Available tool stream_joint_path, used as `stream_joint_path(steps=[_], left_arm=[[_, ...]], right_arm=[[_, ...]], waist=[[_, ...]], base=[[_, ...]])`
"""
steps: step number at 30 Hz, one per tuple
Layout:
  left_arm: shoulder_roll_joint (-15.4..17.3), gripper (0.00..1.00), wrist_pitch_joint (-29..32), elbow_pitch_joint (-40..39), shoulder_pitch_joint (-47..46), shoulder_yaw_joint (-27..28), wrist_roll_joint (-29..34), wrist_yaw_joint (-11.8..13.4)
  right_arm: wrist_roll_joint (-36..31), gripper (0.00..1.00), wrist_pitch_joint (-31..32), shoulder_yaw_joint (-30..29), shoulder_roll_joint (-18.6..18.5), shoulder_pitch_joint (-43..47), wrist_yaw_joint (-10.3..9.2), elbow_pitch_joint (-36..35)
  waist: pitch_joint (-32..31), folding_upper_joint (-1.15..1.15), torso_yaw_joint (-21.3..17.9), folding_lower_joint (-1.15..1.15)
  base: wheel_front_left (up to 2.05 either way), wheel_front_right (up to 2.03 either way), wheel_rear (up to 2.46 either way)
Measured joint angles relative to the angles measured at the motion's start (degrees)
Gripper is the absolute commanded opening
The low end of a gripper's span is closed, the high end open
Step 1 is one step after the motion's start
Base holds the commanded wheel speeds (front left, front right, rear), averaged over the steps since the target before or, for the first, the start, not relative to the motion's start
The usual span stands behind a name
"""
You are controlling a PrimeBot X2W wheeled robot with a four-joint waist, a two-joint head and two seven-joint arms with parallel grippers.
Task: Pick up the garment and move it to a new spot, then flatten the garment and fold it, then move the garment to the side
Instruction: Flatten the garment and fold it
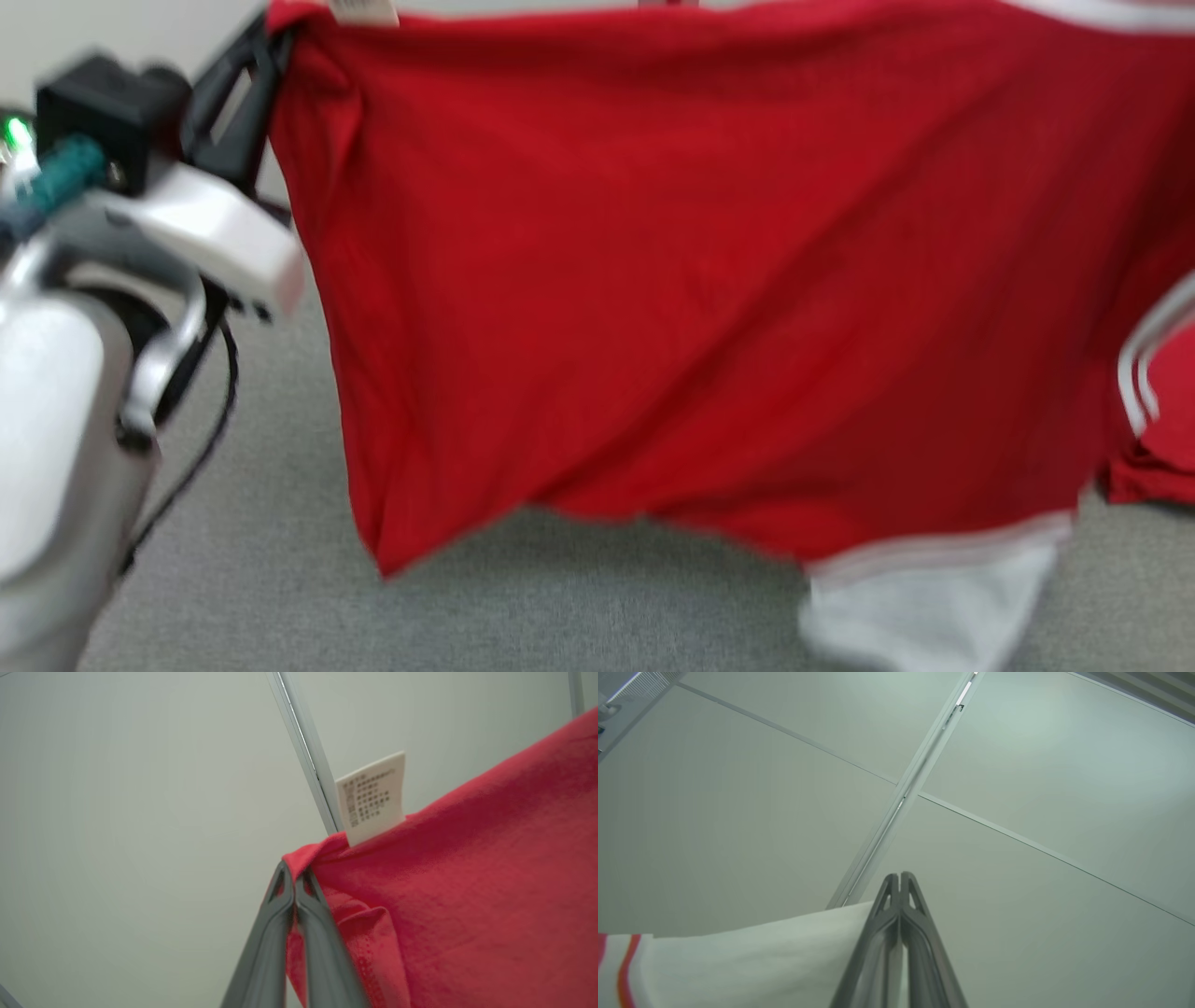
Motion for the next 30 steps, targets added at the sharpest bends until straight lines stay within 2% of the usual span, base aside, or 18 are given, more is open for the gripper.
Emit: stream_joint_path(steps=[5, 8, 9, 10, 11, 15, 20, 26, 30], left_arm=[[-1.7, 0.00, -2.7, 12.3, -13.9, -0.6, 1.6, -2.5], [-3.4, 0.00, -6.0, 21.4, -23.3, -0.4, 3.1, -2.8], [-3.4, 0.00, -6.0, 21.4, -23.3, -0.4, 3.1, -2.8], [-4.5, 0.00, -8.8, 27.2, -29.0, 0.0, 4.0, -2.2], [-5.1, 0.00, -10.4, 29.9, -31.3, 0.1, 4.5, -1.9], [-6.5, 0.00, -16.7, 38.8, -37.5, -0.4, 6.4, -1.3], [-8.0, 0.00, -24.9, 46.2, -40.4, -1.9, 8.0, -1.2], [-11.6, 0.00, -28.4, 52.2, -36.2, -6.0, 10.4, -1.6], [-12.1, 0.00, -28.6, 52.4, -29.0, -8.7, 12.3, -1.5]], right_arm=[[0.5, 0.00, -1.2, 9.8, -1.9, -17.9, 0.03, 11.0], [-0.4, 0.00, -3.6, 14.3, -1.7, -29.2, 0.03, 19.3], [-0.4, 0.00, -3.6, 14.3, -1.7, -29.2, 0.03, 19.3], [-1.2, 0.00, -5.7, 15.2, -0.5, -35.5, 0.03, 24.6], [-1.4, 0.00, -6.6, 15.2, 0.3, -37.9, 0.03, 27.0], [-3.0, 0.00, -8.8, 14.6, 4.2, -42.7, 0.03, 32.9], [-0.8, 0.00, -9.1, 12.3, 7.8, -40.7, 0.03, 30.7], [1.7, 0.00, -9.1, 12.5, 7.9, -25.8, 0.03, 28.0], [4.9, 0.00, -9.1, 13.6, 8.1, -15.5, 0.03, 26.9]], waist=[[7.0, 0.00, -0.2, 0.00], [11.6, 0.00, -0.3, 0.00], [11.6, 0.00, -0.3, 0.00], [14.5, 0.00, -0.3, 0.00], [15.8, 0.00, -0.3, 0.00], [20.0, 0.00, -0.4, 0.00], [23.8, 0.00, -0.5, 0.00], [25.6, 0.00, 1.1, 0.00], [24.3, 0.00, 1.7, 0.00]], base=[[0.00, 0.00, 0.00], [0.00, 0.00, 0.00], [0.00, 0.00, 0.00], [0.00, 0.00, 0.00], [0.00, 0.00, 0.00], [0.00, 0.00, 0.00], [0.00, 0.00, 0.00], [0.00, 0.00, 0.00], [0.00, 0.00, 0.00]])
